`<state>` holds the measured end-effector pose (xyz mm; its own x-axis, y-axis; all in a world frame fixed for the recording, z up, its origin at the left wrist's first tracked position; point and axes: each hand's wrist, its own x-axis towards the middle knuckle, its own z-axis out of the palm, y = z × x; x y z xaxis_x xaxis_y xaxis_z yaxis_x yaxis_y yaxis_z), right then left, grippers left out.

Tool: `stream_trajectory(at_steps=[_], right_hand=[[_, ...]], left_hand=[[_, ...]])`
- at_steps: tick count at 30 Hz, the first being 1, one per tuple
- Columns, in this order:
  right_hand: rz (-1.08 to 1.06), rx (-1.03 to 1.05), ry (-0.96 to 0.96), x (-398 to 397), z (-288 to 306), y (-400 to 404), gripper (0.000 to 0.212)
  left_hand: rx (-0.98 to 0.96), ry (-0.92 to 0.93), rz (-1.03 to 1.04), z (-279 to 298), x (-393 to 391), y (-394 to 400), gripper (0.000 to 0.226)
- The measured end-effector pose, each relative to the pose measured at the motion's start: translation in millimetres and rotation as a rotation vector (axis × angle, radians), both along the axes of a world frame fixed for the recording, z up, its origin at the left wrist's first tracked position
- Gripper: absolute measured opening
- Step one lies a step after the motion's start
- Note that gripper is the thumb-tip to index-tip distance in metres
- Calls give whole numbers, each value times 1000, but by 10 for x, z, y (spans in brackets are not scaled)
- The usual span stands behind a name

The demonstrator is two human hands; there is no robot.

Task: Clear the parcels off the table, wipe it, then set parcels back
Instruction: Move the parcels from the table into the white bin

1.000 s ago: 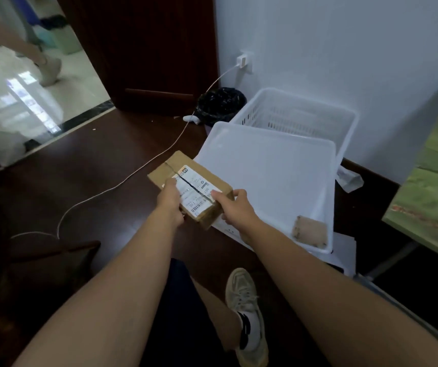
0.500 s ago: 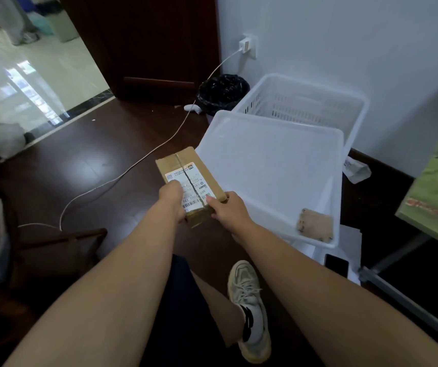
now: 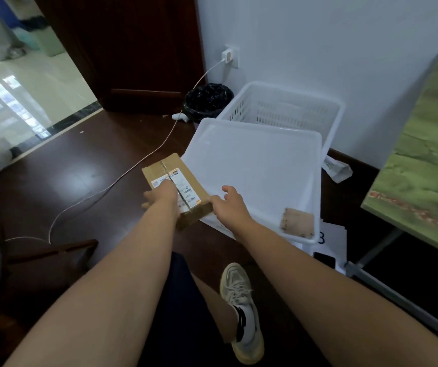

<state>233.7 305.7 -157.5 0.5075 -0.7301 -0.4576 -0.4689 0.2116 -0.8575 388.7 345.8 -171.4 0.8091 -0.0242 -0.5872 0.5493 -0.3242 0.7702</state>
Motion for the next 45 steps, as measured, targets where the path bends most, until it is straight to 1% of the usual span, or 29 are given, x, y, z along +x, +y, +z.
stream_trajectory(at_steps=[1, 3, 6, 9, 12, 15, 17, 20, 23, 28, 31, 33, 35, 38, 41, 45], right_hand=[[3, -21, 4, -52, 49, -17, 58], [12, -57, 2, -162, 154, -46, 57], [29, -140, -4, -368, 339, -91, 55], [44, -243, -11, -566, 540, -114, 53], [49, -391, -9, -787, 731, -141, 51], [25, -548, -4, -1056, 925, -210, 51], [0, -644, 4, -1276, 1052, -278, 51], [-47, -784, 61, -1642, 1176, -400, 50], [-106, -880, 123, -1989, 1242, -526, 47], [-167, -894, 273, -2573, 1286, -697, 50], [-165, -920, 356, -2852, 1319, -782, 55], [-165, -901, 401, -3040, 1352, -850, 58], [-163, -880, 438, -3215, 1377, -925, 62], [-192, -841, 450, -3454, 1419, -1021, 65], [-252, -804, 427, -3706, 1473, -1094, 64], [-340, -782, 424, -4060, 1511, -1155, 65]], left_hand=[[42, -43, -2, 66, -57, -10, 73], [125, -184, -46, 335, -265, 2, 74], [222, -388, -158, 550, -505, -55, 64], [176, -513, -253, 679, -764, -185, 60], [107, -621, -348, 768, -1071, -334, 56], [11, -667, -442, 849, -1406, -515, 49], [-86, -673, -528, 897, -1639, -622, 39], [-229, -606, -651, 955, -1987, -755, 22], [-315, -568, -721, 982, -2269, -841, 20], [-354, -530, -819, 963, -2651, -1020, 19], [-380, -501, -832, 960, -2803, -1129, 15], [-396, -501, -835, 1013, -2904, -1202, 14], [-408, -543, -832, 1114, -3002, -1279, 15], [-403, -674, -887, 1310, -3183, -1436, 16], [-419, -748, -976, 1515, -3436, -1600, 13], [-416, -804, -1124, 1720, -3899, -1780, 17]])
